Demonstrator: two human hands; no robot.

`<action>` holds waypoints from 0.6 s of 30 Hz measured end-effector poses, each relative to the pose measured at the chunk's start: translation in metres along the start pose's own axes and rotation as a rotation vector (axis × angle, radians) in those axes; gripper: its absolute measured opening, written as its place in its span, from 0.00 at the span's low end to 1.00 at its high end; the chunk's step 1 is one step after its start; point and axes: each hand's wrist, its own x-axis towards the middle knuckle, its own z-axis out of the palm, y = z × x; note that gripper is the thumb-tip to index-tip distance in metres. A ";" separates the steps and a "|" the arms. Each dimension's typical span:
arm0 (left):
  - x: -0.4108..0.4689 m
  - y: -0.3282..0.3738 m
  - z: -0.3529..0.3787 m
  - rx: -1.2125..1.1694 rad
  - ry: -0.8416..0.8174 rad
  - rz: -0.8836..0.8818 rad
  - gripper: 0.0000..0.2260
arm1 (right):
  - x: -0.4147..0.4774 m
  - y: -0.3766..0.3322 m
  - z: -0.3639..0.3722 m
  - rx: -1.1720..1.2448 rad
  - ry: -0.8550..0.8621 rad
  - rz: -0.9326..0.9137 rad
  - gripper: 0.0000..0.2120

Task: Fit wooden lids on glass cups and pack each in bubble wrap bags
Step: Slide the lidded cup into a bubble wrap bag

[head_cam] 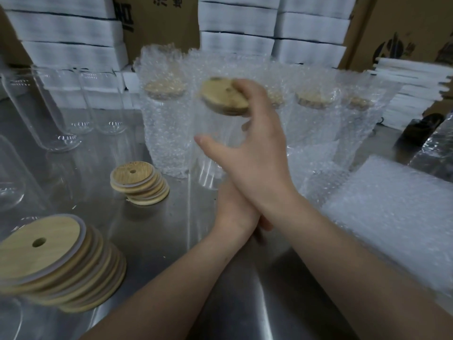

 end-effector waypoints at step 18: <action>0.019 0.005 -0.006 -0.423 0.162 -0.258 0.13 | -0.006 0.022 -0.060 0.622 0.321 0.080 0.27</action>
